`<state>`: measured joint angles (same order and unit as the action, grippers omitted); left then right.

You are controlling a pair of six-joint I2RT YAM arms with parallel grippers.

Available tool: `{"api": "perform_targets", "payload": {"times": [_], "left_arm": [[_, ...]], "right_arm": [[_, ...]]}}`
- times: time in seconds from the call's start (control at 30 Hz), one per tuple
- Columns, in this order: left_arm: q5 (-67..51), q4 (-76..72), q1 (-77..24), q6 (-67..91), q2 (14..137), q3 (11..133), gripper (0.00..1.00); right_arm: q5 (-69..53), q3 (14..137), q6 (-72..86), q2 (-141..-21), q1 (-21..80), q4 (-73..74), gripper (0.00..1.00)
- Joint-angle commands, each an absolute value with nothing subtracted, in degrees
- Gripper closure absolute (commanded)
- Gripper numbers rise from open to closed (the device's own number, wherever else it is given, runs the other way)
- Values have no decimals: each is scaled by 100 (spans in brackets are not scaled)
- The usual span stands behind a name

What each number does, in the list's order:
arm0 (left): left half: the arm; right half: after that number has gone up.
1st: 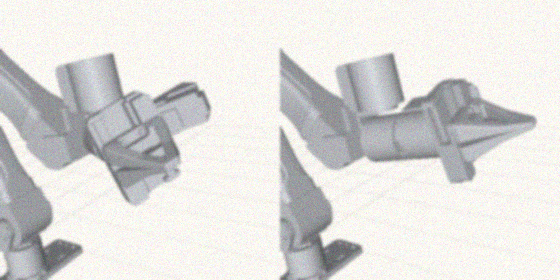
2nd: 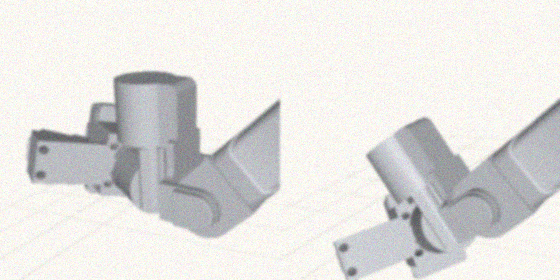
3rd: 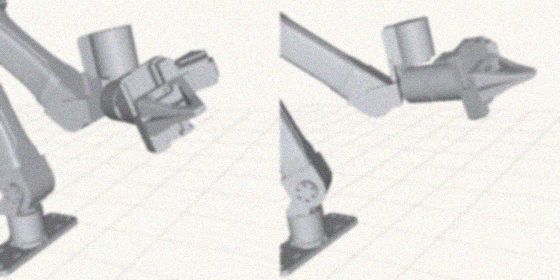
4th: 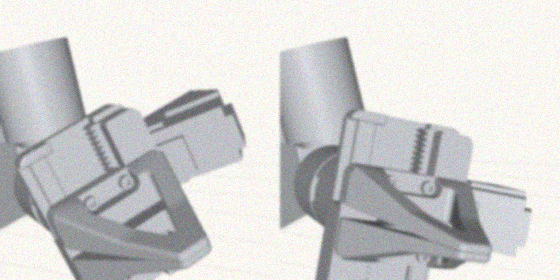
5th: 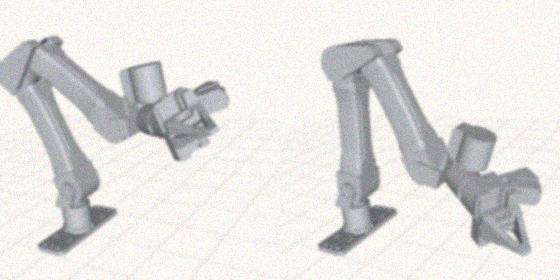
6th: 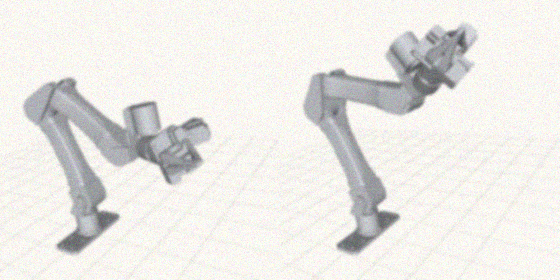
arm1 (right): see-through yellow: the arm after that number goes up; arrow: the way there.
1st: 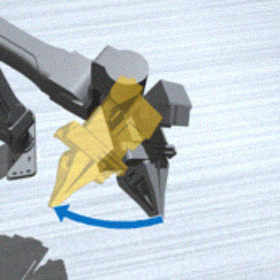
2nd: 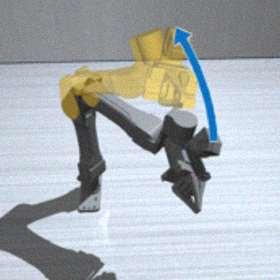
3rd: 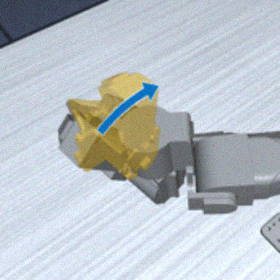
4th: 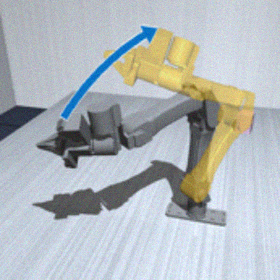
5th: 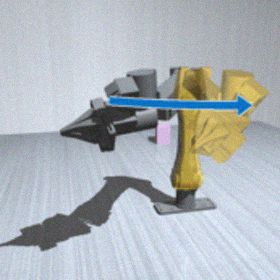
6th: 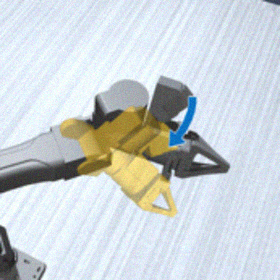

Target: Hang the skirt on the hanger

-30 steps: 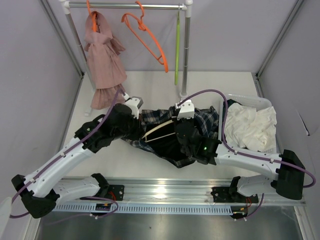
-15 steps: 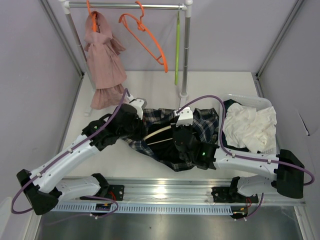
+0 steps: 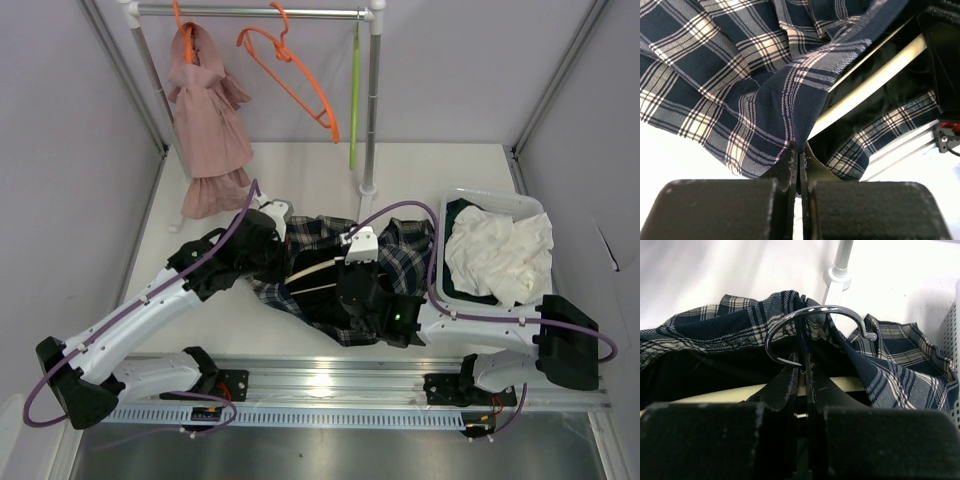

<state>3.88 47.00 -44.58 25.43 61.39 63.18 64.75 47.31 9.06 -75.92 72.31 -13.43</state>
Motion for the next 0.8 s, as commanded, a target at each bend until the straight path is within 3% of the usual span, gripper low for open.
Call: {"api": "perform_targets", "payload": {"times": [0.0, 0.33, 0.67, 0.77], "left_arm": [[273, 4078, -4447, 2716, 5933, 6495, 100], [114, 4017, -4447, 2804, 6020, 6609, 100], [62, 4061, -4447, 2751, 6099, 6899, 100], [70, 4078, -4447, 2655, 6135, 6996, 91]], "right_arm": [[6591, 4614, 1020, -7891, 7444, -1714, 100], [6943, 4755, -360, -8005, 7822, -2671, 100], [6777, 5150, -765, -7858, 8016, -2655, 100], [6461, 5369, -572, -7428, 8033, -2172, 100]]}}
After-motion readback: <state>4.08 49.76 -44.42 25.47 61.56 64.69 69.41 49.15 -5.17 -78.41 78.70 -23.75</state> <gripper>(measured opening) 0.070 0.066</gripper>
